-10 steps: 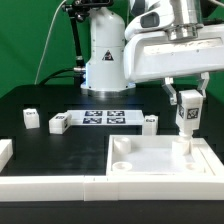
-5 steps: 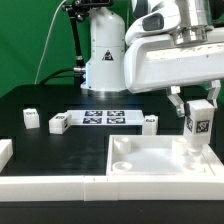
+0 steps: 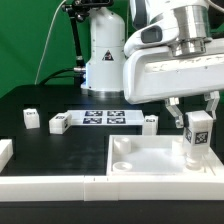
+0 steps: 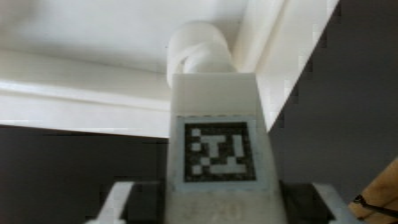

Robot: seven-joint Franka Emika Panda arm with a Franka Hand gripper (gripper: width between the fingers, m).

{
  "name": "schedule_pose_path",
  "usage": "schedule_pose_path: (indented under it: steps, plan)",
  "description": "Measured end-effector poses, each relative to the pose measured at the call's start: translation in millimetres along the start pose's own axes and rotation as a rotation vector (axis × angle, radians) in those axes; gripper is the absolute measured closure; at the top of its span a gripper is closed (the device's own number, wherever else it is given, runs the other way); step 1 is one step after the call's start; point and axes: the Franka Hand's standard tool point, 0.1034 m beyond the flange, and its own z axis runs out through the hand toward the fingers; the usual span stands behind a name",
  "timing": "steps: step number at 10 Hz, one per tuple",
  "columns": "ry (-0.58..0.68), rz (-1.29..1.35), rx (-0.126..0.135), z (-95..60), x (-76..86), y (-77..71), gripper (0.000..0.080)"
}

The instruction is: Assemble one leg

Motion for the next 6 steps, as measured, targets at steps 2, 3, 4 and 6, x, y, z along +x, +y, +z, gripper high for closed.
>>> schedule_pose_path:
  steps: [2,3,4,6]
  plan:
    - [0.025,0.001,-0.003,3.0,2.4,0.6,0.0507]
    - [0.019,0.002,-0.001,9.5,-1.5,-0.1,0.0507]
    - [0.018,0.003,-0.001,15.5,-5.3,-0.3,0.0507]
    - [0.039,0.002,-0.003,16.6,-4.1,-0.6,0.0507]
